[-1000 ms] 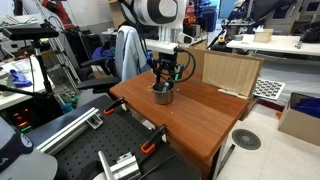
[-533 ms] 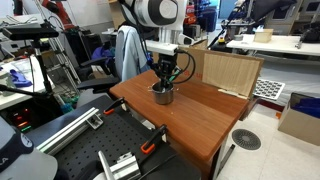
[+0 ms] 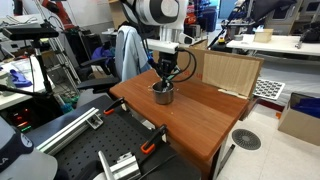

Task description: Put the marker in the pot on the table

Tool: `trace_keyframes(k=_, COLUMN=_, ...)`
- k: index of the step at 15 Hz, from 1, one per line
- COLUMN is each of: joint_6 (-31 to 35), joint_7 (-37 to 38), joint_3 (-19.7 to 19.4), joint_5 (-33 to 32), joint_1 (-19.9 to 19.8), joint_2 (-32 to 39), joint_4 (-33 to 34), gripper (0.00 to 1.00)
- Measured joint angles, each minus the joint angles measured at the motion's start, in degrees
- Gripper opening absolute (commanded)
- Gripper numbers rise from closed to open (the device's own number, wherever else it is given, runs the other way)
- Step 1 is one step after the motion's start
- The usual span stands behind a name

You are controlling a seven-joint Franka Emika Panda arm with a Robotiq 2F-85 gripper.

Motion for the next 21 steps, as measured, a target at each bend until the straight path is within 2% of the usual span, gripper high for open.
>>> trace_keyframes(k=4, joint_6=0.0, joint_7=0.0, joint_3=0.0, joint_5=0.0, joint_1=0.0, joint_2=0.0, joint_4=0.0, gripper=0.0)
trace_keyframes(k=5, joint_6=0.0, joint_7=0.0, joint_3=0.0, joint_5=0.0, joint_1=0.0, joint_2=0.0, joint_4=0.0, gripper=0.26)
trace_keyframes(k=6, joint_6=0.0, joint_7=0.0, joint_3=0.0, joint_5=0.0, joint_1=0.0, joint_2=0.0, joint_4=0.0, gripper=0.27)
trace_keyframes(k=7, joint_6=0.0, joint_7=0.1, joint_3=0.0, joint_5=0.0, joint_1=0.0, joint_2=0.0, joint_4=0.1, gripper=0.32)
trace_keyframes(k=11, joint_6=0.0, joint_7=0.5, joint_3=0.0, joint_5=0.0, joint_1=0.0, joint_2=0.1, joint_4=0.4, gripper=0.61)
trace_keyframes(k=12, joint_6=0.0, joint_7=0.6, joint_3=0.0, joint_5=0.0, joint_1=0.1, joint_2=0.2, joint_4=0.5, gripper=0.19)
trace_keyframes(k=13, joint_6=0.0, joint_7=0.7, joint_3=0.0, joint_5=0.0, joint_1=0.1, joint_2=0.4, joint_4=0.7, gripper=0.24)
trace_keyframes(k=14, joint_6=0.0, joint_7=0.7, joint_3=0.0, joint_5=0.0, joint_1=0.1, joint_2=0.5, joint_4=0.9, gripper=0.23)
trace_keyframes(k=17, joint_6=0.0, joint_7=0.7, joint_3=0.0, joint_5=-0.1, joint_1=0.1, joint_2=0.9, joint_4=1.2, gripper=0.01)
trace_keyframes(k=21, joint_6=0.0, joint_7=0.8, joint_3=0.0, joint_5=-0.4, joint_1=0.1, joint_2=1.0, joint_4=1.5, gripper=0.04)
